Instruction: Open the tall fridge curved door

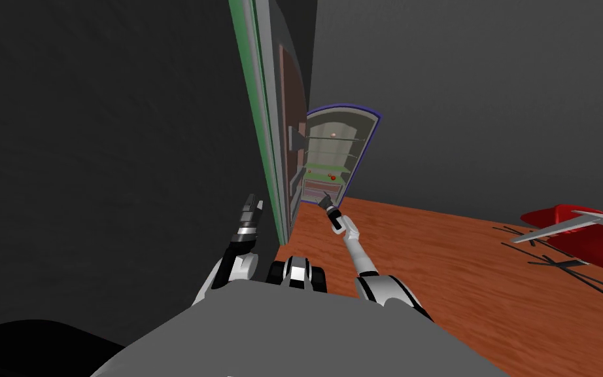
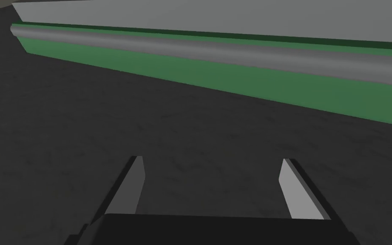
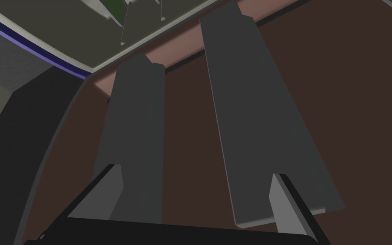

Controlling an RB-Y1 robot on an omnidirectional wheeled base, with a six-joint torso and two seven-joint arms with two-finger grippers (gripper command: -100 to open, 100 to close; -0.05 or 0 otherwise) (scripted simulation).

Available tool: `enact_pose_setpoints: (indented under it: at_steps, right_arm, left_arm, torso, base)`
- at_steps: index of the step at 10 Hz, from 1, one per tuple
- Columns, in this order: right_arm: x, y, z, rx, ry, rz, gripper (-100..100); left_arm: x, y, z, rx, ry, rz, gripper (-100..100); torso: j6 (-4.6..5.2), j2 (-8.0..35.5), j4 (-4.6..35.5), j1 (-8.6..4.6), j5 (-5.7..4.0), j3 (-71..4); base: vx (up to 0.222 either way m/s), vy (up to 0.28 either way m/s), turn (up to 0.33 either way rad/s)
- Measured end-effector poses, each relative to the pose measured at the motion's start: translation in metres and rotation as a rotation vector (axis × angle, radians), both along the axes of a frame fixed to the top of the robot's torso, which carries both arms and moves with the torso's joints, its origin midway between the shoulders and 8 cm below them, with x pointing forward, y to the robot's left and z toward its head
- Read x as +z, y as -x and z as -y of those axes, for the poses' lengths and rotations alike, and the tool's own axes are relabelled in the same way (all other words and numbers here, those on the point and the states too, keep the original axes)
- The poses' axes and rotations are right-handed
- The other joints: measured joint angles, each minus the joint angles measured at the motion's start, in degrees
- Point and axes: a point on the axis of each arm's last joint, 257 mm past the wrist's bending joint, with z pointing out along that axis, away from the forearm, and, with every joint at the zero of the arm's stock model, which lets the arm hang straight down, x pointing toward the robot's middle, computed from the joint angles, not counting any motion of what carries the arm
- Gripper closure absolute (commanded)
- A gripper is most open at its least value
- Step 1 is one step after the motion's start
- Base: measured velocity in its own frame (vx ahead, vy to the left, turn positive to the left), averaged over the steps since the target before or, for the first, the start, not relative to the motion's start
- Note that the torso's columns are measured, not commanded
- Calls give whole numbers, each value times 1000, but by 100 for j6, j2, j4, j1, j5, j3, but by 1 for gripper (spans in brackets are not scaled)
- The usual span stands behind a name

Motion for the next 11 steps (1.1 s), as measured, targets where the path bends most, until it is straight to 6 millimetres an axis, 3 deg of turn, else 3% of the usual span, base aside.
enact_pose_setpoints:
  at_steps: [5,6,11]
  right_arm:
    - [27,-25,11,-26,1,1,-100]
    - [27,-26,11,-28,0,0,0]
    - [27,-26,11,-28,0,0,0]
  left_arm:
    - [0,0,0,0,0,0,0]
    - [0,0,0,0,0,0,0]
    - [0,0,0,0,0,0,0]
  torso:
    - [0,-9,-3,-2,-1,-6]
    - [1,-15,-5,-1,-1,-9]
    - [0,-7,-2,-1,0,-4]
  base:
    - [-49,-5,37]
    - [0,0,0]
    - [0,0,0]
